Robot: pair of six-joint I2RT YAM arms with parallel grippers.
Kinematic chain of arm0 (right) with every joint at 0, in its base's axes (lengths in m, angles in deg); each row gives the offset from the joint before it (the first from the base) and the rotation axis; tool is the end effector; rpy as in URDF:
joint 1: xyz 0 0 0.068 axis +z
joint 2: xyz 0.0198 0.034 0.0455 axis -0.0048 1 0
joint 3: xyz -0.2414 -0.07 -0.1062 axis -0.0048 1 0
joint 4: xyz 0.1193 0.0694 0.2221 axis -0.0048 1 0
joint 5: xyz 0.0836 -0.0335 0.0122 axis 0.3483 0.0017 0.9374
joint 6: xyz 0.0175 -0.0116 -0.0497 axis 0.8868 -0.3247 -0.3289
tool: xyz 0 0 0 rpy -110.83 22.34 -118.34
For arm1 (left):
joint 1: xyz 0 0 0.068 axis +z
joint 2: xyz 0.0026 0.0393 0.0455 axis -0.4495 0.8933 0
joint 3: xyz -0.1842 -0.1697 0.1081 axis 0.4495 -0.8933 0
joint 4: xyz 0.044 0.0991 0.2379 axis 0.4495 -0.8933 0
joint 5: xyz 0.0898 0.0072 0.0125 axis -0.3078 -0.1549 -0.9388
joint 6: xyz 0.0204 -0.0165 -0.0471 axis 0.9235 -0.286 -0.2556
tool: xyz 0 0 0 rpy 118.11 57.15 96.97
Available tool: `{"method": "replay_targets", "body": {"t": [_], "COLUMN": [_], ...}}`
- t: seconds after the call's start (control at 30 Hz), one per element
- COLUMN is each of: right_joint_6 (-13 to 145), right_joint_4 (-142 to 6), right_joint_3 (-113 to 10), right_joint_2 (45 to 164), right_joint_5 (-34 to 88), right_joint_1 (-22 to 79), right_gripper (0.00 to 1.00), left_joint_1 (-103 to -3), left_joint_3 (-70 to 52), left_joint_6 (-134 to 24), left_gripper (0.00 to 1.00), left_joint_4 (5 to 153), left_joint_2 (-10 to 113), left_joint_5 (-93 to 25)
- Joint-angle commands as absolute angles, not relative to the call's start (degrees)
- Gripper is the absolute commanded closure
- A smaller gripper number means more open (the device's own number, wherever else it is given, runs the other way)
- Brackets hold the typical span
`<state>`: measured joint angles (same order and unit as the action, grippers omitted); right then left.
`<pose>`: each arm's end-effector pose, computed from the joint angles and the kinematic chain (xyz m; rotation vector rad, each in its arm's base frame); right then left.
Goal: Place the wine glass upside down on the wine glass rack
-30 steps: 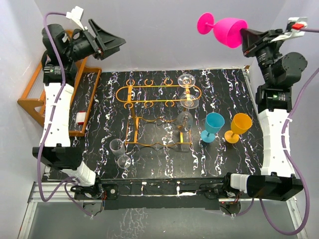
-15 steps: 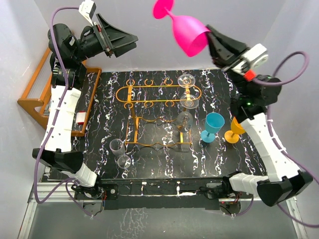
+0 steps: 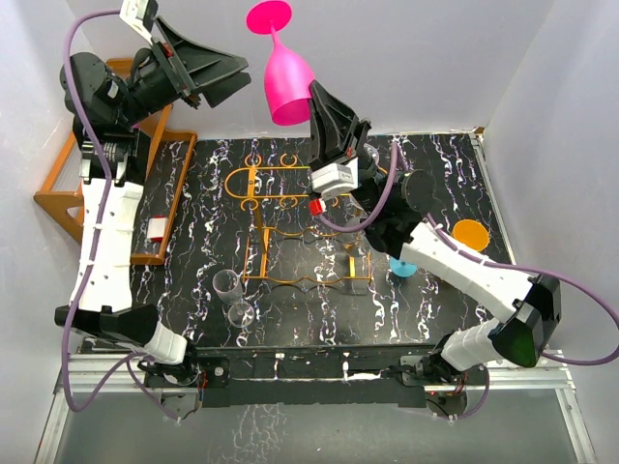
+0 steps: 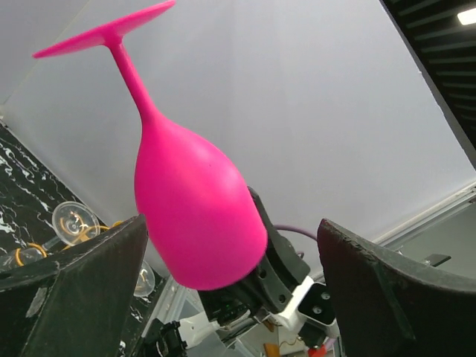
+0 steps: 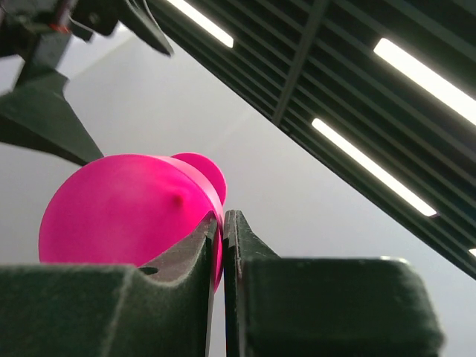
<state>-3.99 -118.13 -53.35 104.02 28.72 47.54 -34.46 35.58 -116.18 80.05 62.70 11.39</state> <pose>0.1953 0.2244 0.5019 -0.7069 0.2928 -0.1946 0.2624 -0.0647 0.6021 0.2555 1.4108 -1.6515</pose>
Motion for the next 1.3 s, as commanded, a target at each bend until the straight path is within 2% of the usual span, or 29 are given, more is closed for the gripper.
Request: {"method": "replay_targets", "body": {"t": [0.0,0.1,0.17,0.53,0.9,1.27], "right_joint_6": [-11.20,-10.73,-11.16,-13.58,-16.19,-18.34], "right_joint_4": [-130.55,-132.99,-133.70,-135.18,-137.62,-138.78], "right_joint_3": [-51.26,-49.46,-48.89,-47.59,-48.31,-50.92], "right_joint_2": [101.91,101.50,101.57,103.25,106.86,110.58], "right_joint_5": [21.95,21.01,20.77,21.23,20.03,19.34], "right_joint_1": [48.21,48.80,49.53,54.01,57.47,59.59], "right_gripper": [0.92,0.92,0.92,0.92,0.91,0.92], "left_joint_1": [-33.29,-32.83,-32.77,-32.73,-32.92,-34.77], "left_joint_3": [36.38,35.61,34.73,36.24,39.07,39.50], "left_joint_6": [-120.91,-121.27,-121.20,-121.72,-123.43,-120.92], "left_gripper": [0.08,0.23,0.27,0.24,0.25,0.33], "left_joint_4": [83.07,82.97,82.40,82.53,84.25,81.43], "left_joint_2": [59.88,60.00,60.16,62.69,64.41,64.21], "left_joint_5": [12.04,11.89,11.56,10.93,10.80,11.10]}}
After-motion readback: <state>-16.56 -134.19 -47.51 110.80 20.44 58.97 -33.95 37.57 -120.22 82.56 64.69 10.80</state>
